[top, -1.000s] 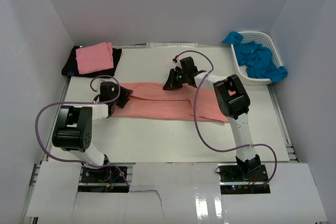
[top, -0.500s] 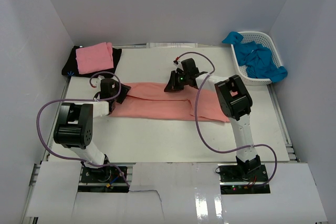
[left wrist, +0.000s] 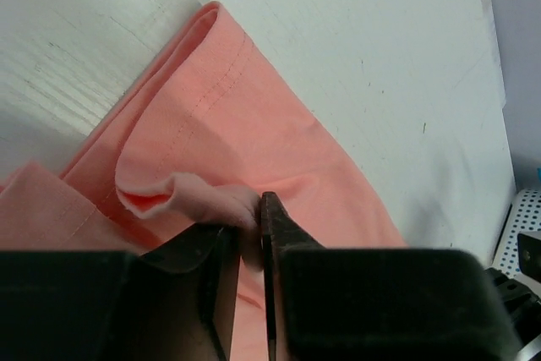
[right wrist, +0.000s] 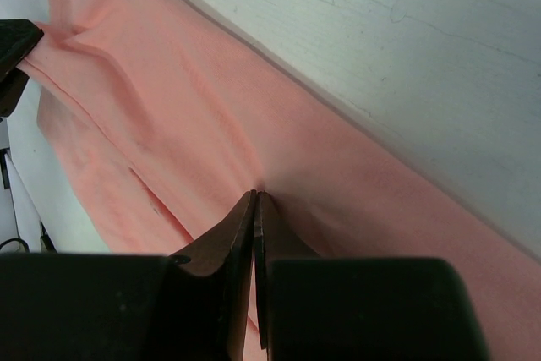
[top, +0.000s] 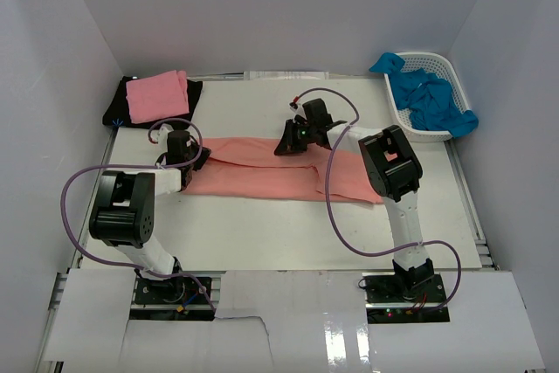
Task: Fold and stack the t-shirts
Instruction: Fold the other side of the tshirt into a rectangle
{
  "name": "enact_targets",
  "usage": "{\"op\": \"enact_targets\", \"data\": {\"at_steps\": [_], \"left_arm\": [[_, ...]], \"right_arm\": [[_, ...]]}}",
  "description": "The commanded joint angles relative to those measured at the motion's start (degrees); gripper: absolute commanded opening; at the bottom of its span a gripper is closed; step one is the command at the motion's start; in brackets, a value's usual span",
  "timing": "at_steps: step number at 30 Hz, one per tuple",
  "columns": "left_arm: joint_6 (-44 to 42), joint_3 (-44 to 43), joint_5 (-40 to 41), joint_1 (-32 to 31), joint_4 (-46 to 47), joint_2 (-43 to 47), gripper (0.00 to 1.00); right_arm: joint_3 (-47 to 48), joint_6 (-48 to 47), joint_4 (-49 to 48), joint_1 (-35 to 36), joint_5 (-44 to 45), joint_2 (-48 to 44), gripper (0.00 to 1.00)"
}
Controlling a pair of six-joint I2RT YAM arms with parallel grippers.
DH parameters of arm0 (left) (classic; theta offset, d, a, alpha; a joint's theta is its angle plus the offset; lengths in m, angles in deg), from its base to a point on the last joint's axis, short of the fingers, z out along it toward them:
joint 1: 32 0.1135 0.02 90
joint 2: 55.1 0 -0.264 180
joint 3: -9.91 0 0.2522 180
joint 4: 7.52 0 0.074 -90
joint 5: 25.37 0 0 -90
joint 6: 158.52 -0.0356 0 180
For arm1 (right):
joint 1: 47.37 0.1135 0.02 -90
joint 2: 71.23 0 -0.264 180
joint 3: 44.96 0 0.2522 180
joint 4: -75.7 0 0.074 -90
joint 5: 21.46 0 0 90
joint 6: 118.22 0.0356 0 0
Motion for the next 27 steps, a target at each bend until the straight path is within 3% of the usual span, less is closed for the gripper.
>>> {"op": "enact_targets", "data": {"at_steps": [1,2,3,9,18,21,22,23,27], "left_arm": [[-3.11,-1.32,1.66,-0.26,1.21,1.55,0.2],[-3.55,-1.41,1.74,-0.17,1.21,2.08,0.11],[-4.51,-1.58,1.83,-0.26,1.21,2.34,0.08],[-8.29,-2.55,1.83,-0.87,1.12,4.1,0.07],[-15.06,-1.5,2.01,-1.75,-4.14,9.63,0.24],[-15.59,-1.32,4.11,-1.75,-8.53,12.01,0.36],[-15.25,-1.58,5.16,-1.75,-10.29,12.36,0.46],[-15.07,-2.63,7.35,-1.75,-14.22,12.54,0.5],[-13.93,-4.48,11.13,-1.75,-22.68,11.49,0.57]], "right_arm": [[-1.62,-1.83,2.64,0.14,0.78,-1.79,0.08],[-1.62,-1.75,2.72,0.14,0.78,-1.7,0.08],[-1.71,-1.66,2.73,0.14,0.87,-1.7,0.08],[-2.06,-1.4,3.78,0.06,1.74,-1.61,0.08],[-1.62,-1.75,7.56,-0.91,3.33,-1.26,0.08],[-1.8,-1.75,7.82,-1.26,3.16,-1.18,0.08],[-1.88,-1.75,7.82,-1.26,3.15,-1.18,0.08],[-1.8,-1.75,7.82,-1.35,3.15,-1.26,0.08],[-1.53,-1.66,8.0,-1.61,2.98,-1.53,0.08]]}}
